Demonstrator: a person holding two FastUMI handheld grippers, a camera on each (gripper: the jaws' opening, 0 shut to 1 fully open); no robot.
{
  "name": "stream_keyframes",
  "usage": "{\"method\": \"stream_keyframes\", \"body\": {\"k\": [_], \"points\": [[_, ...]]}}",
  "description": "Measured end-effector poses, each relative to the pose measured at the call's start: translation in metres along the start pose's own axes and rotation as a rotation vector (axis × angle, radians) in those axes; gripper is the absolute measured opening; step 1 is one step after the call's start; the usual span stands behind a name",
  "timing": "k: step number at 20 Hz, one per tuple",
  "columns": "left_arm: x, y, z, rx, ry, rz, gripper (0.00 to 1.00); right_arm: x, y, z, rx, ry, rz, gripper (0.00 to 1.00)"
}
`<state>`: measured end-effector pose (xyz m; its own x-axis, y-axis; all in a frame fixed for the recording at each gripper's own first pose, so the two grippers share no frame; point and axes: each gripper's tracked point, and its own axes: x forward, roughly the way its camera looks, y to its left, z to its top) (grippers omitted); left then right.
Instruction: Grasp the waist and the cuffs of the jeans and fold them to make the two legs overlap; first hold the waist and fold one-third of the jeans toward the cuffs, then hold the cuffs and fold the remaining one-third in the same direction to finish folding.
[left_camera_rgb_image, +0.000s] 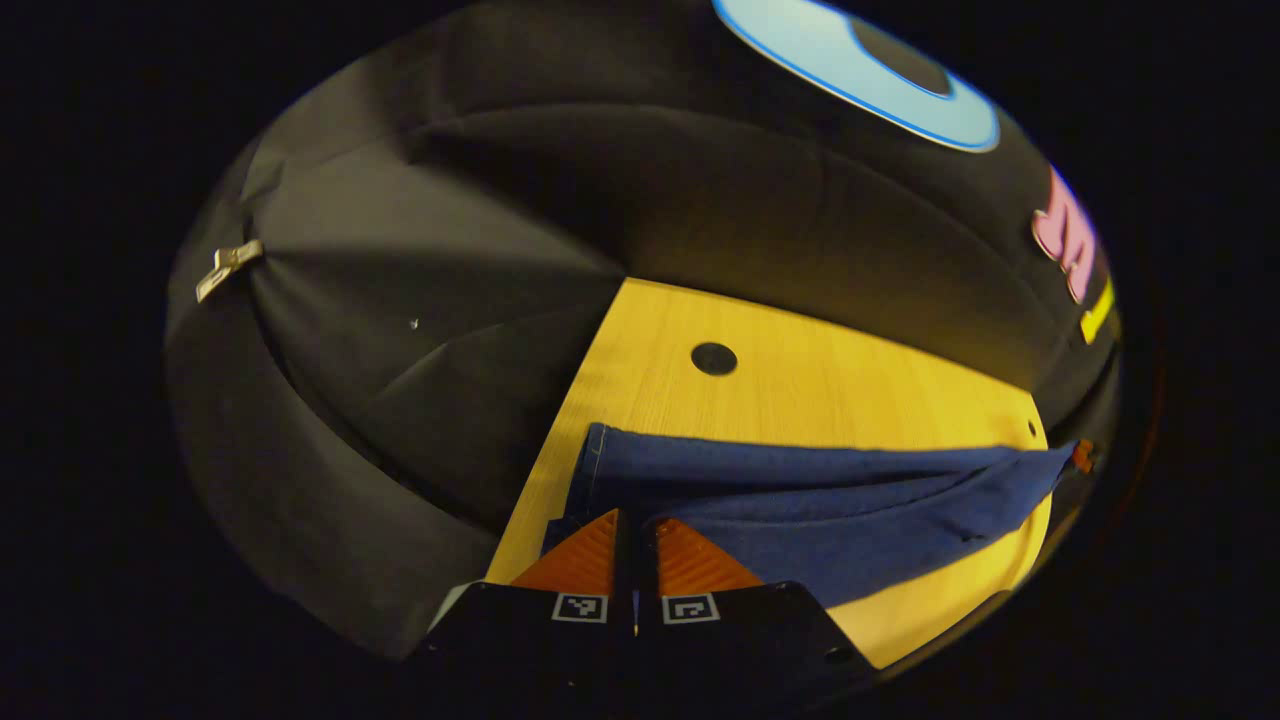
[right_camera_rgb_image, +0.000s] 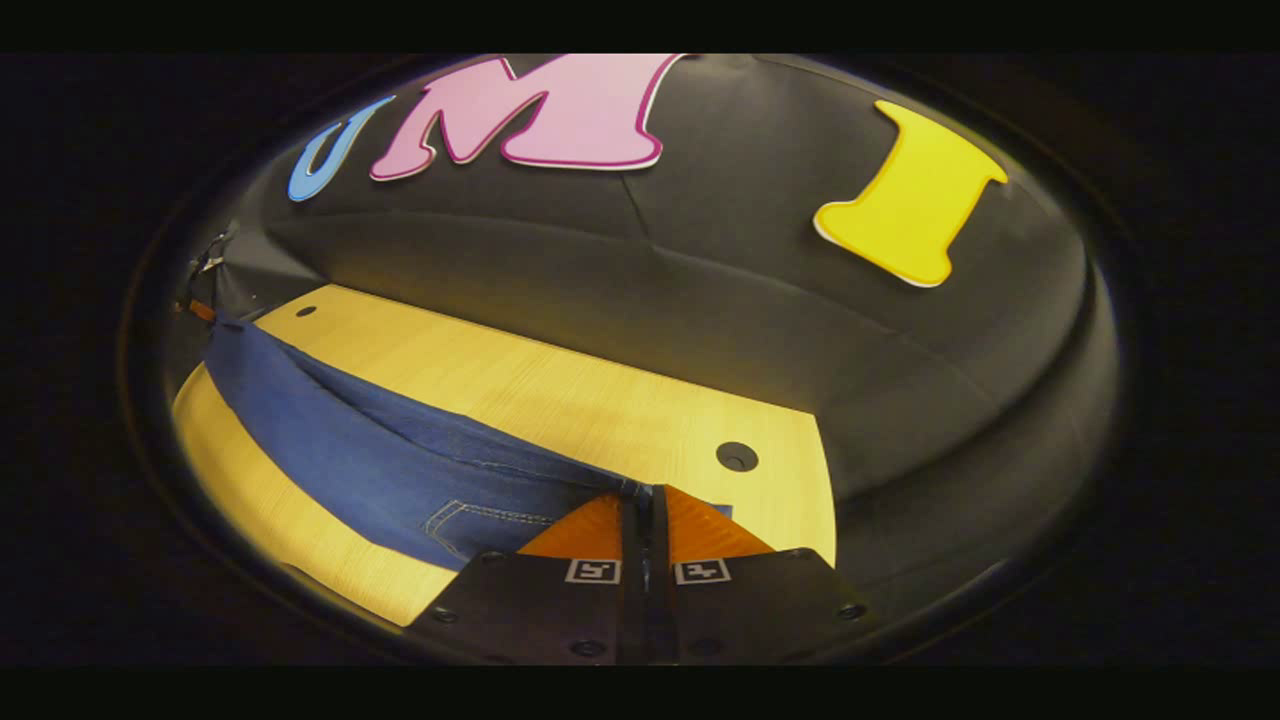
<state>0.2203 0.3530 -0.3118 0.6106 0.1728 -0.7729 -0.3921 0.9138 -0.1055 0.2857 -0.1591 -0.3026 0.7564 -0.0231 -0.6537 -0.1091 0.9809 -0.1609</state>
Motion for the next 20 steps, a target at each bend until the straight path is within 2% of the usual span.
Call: {"method": "stream_keyframes", "body": {"k": [3, 5, 6, 7, 8, 9, 11, 12, 13, 16, 20], "points": [[0.017, 0.003, -0.004, 0.006, 0.033, 0.039, 0.05, 0.033, 0.004, -0.017, 0.011, 0.054, -0.012, 0.10], [0.021, 0.004, -0.014, 0.008, 0.054, 0.073, 0.06, 0.050, 0.009, -0.028, 0.049, 0.102, -0.004, 0.10], [0.026, 0.005, -0.013, 0.014, 0.044, 0.089, 0.08, 0.057, 0.009, -0.032, 0.057, 0.112, -0.017, 0.05], [0.033, 0.009, -0.013, 0.020, 0.033, 0.096, 0.24, 0.063, 0.008, -0.034, 0.066, 0.118, -0.027, 0.11], [0.033, 0.014, -0.009, 0.027, 0.023, 0.114, 0.24, 0.066, 0.005, -0.034, 0.086, 0.120, -0.040, 0.19], [0.029, 0.023, -0.003, 0.037, 0.008, 0.140, 0.42, 0.066, 0.006, -0.032, 0.127, 0.116, -0.036, 0.28], [0.018, 0.040, 0.005, 0.033, -0.021, 0.189, 0.79, 0.066, 0.012, -0.026, 0.219, 0.112, -0.007, 0.71], [0.013, 0.049, 0.010, 0.027, -0.041, 0.207, 0.97, 0.064, 0.011, -0.026, 0.241, 0.113, -0.002, 0.83], [0.004, 0.055, 0.015, 0.019, -0.065, 0.218, 0.98, 0.059, 0.010, -0.026, 0.247, 0.118, 0.007, 0.89], [-0.027, 0.059, 0.030, 0.030, -0.133, 0.198, 0.98, 0.034, 0.007, -0.028, 0.215, 0.129, 0.041, 0.94], [-0.055, 0.044, 0.019, 0.111, -0.159, 0.153, 0.99, 0.000, -0.024, -0.039, 0.127, 0.161, 0.007, 0.97]]}}
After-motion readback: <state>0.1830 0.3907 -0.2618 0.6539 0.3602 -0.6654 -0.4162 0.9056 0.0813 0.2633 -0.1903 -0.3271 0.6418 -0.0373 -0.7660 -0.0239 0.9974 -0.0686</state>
